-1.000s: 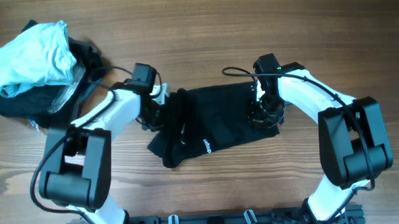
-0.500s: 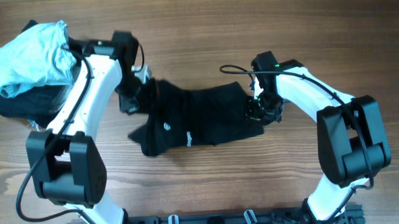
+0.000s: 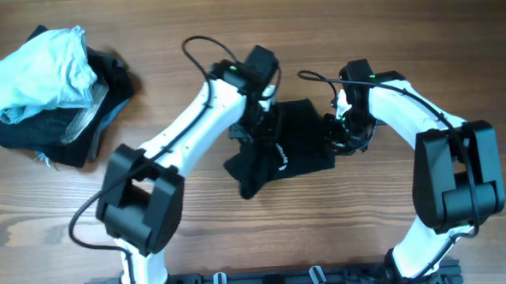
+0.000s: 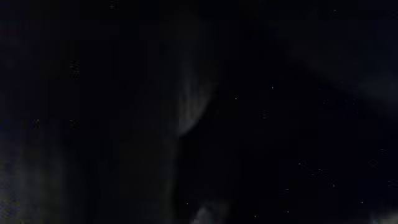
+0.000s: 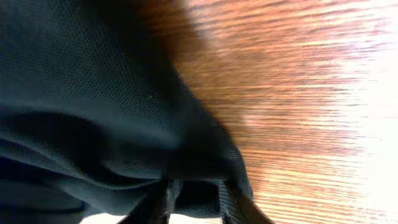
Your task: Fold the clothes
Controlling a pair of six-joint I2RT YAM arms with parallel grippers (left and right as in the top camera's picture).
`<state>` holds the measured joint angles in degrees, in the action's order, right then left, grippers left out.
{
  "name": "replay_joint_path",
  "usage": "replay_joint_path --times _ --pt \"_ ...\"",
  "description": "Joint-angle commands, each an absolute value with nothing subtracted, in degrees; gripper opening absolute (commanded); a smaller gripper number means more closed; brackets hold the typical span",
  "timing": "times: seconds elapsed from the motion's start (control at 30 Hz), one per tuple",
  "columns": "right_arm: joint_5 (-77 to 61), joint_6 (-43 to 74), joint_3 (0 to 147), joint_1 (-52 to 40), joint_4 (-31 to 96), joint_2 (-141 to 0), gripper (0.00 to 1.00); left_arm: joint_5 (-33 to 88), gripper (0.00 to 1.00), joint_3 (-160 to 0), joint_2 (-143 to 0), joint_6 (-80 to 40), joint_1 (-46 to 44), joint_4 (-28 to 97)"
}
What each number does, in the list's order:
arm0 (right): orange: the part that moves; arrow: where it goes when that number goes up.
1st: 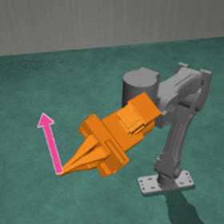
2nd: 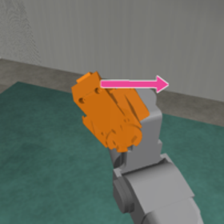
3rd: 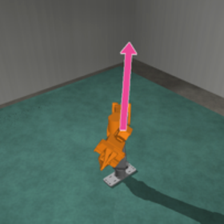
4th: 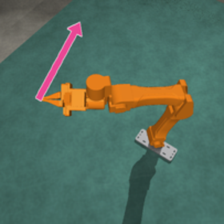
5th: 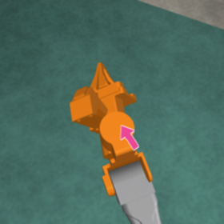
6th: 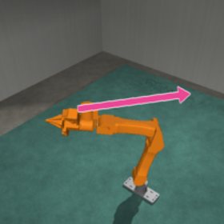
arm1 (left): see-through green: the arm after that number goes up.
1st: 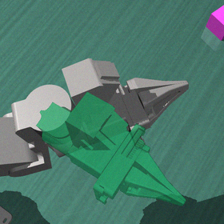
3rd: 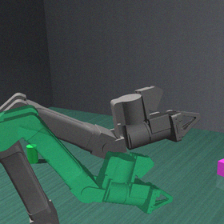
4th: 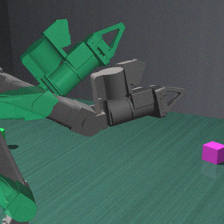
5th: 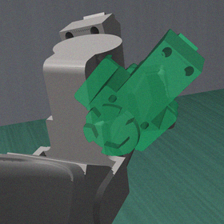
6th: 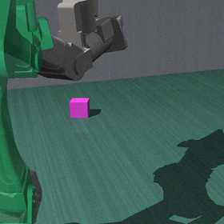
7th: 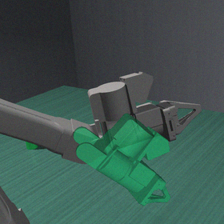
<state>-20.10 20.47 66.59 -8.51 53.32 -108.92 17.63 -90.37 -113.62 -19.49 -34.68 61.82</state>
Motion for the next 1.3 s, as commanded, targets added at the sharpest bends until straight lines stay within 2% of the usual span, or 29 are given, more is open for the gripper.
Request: replay_joint_path --times 0.0,0.07,0.13,0.17,0.23,0.3,0.43,0.47,0.5,0.6,0.7,0.83,0.97,1.13,1.17,1.2,1.23,1.27 --pt "-21.1 21.1 67.7 -6.0 53.5 -109.9 0.39 20.3 0.46 -91.0 -114.5 -20.5 -38.6 55.0" --pt "-21.1 20.9 67.7 -4.3 53.5 -108.9 0.43 20.4 0.47 -91.0 -114.5 -22.2 -40.5 48.8" --pt "-21.1 20.7 67.7 -3.7 53.4 -108.0 0.45 20.4 0.38 -91.0 -114.5 -23.0 -41.4 44.7" --pt "-21.1 20.8 67.7 -3.4 53.5 -107.5 0.46 20.3 0.37 -91.0 -114.4 -23.0 -41.4 43.3" --pt "-22.0 17.9 67.7 -3.2 53.7 -106.2 0.49 20.3 0.33 -92.8 -114.3 -23.0 -39.6 45.6" --pt "-26.5 11.7 67.7 -3.3 53.4 -105.3 0.51 20.3 0.35 -95.4 -113.7 -23.0 -37.2 49.5" --pt "-44.9 -4.9 67.7 -3.3 53.3 -103.7 0.57 20.3 0.44 -100.3 -111.3 -22.7 -30.9 56.9" --pt "-49.2 -7.4 67.7 -3.3 53.3 -103.6 0.62 20.3 0.47 -100.8 -110.3 -21.8 -28.8 58.0" --pt "-51.7 -7.5 67.7 -3.4 52.7 -103.6 0.65 20.3 0.48 -100.8 -109.4 -20.7 -26.7 58.8" --pt "-50.1 -2.5 67.6 -3.8 49.4 -103.7 0.85 20.3 0.49 -100.8 -108.5 -19.9 -22.5 60.2" --pt "-49.4 -3.2 67.6 -5.7 48.1 -103.7 0.93 20.3 0.49 -100.8 -108.5 -19.9 -20.5 61.3" --pt "-48.4 -3.1 67.6 -6.2 48.1 -103.6 0.96 20.3 0.49 -100.8 -108.5 -19.7 -20.4 61.4" --pt "-54.1 -8.6 67.6 -6.2 48.2 -103.6 0.99 19.9 0.49 -100.8 -108.5 -19.7 -20.4 61.3" --pt "-41.0 15.4 67.6 -6.2 45.9 -103.6 0.98 19.9 0.49 -100.8 -108.5 -19.7 -20.4 60.2" --pt "-39.4 18.3 67.6 -6.3 45.3 -103.6 0.82 19.9 0.49 -100.8 -108.5 -19.7 -20.4 59.5" --pt "-39.2 18.3 67.6 -6.3 44.6 -103.6 0.57 19.9 0.49 -100.8 -108.5 -19.7 -20.4 59.3" --pt "-39.2 17.9 67.6 -6.3 43.6 -103.6 0.05 19.9 0.49 -100.8 -108.5 -19.7 -20.4 59.1" --pt "-41.2 16.1 67.6 -6.3 42.4 -103.5 0.04 19.9 0.49 -100.8 -108.5 -19.7 -20.4 59.2"
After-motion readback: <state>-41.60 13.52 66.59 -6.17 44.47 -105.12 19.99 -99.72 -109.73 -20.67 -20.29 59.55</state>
